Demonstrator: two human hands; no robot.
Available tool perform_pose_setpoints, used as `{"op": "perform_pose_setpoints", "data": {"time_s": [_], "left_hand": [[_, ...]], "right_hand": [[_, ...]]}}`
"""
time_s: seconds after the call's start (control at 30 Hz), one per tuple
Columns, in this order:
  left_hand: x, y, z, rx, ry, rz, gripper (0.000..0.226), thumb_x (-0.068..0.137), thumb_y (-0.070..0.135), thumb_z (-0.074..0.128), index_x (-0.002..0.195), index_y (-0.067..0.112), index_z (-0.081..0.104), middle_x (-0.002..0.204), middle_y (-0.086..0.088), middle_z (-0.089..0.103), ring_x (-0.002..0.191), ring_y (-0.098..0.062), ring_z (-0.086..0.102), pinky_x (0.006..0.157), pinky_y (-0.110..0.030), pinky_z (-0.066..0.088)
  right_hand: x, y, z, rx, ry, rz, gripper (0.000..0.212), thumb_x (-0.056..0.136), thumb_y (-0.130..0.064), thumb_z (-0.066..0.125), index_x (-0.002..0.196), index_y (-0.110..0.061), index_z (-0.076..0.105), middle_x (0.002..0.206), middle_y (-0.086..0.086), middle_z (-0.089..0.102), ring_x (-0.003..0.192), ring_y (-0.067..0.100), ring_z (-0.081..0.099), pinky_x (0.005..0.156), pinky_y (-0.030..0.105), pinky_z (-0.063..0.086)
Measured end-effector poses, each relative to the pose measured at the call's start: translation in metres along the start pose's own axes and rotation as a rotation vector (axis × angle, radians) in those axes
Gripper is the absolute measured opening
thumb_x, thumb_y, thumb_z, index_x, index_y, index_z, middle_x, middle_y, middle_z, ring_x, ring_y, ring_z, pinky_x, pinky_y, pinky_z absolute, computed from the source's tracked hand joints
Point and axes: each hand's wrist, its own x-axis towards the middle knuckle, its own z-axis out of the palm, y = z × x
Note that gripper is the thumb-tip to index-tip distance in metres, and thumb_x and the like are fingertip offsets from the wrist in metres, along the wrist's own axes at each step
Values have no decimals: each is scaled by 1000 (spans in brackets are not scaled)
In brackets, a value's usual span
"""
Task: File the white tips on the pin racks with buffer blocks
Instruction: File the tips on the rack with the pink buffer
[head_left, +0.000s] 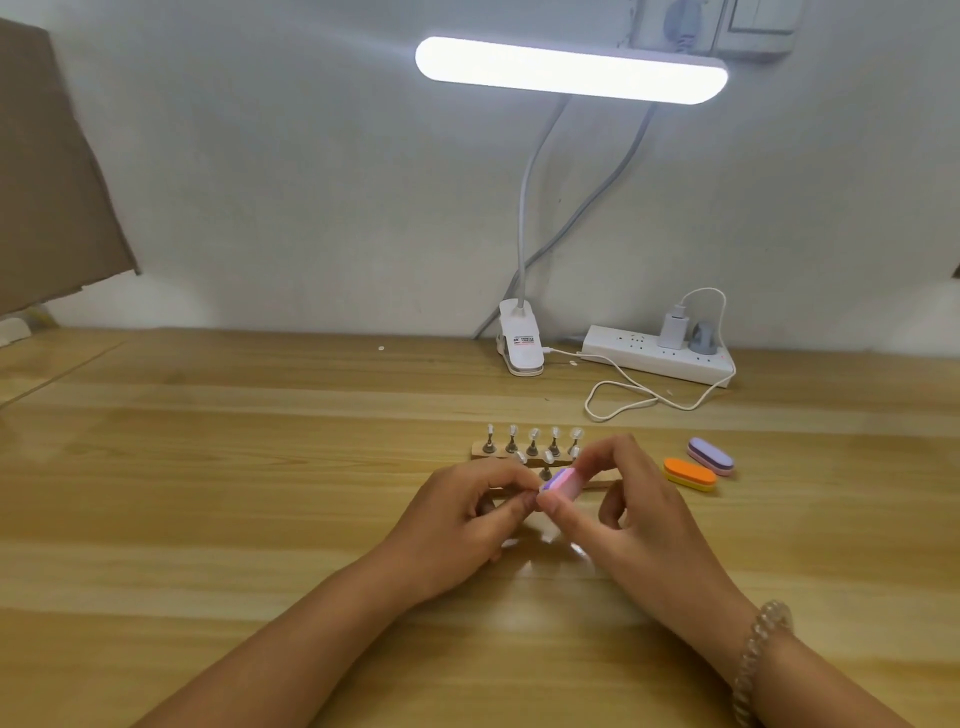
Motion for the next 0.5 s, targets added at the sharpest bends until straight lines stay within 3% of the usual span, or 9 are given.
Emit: {"op": "perform_pose_setpoints", "data": {"time_s": [0.2, 0.37, 0.5], "left_hand": [[-1, 1, -1, 100, -27, 9, 16, 89, 21, 62, 96, 30, 73, 83, 20, 65, 60, 0, 52, 58, -15, 37], [0, 1, 0, 128, -16, 17, 21, 93, 22, 68, 94, 43, 71, 86, 16, 67, 72, -22, 59, 60, -28, 42], [-1, -1, 0, 158, -52, 10, 16, 88, 29, 61, 97, 34, 74, 88, 18, 68, 71, -13, 57, 60, -21, 37]], "right_hand": [[-7, -4, 3, -50, -53, -144, 37, 77, -58, 64, 97, -30, 52, 100, -15, 56, 59, 17, 51, 53, 27, 44], [4, 4, -4, 42, -16, 8, 31, 79, -46, 71, 96, -24, 57, 99, -10, 61, 61, 16, 52, 59, 29, 47], [-6, -5, 1, -48, -62, -142, 36, 77, -58, 66, 98, -30, 55, 98, -16, 56, 59, 16, 51, 54, 25, 45]]}}
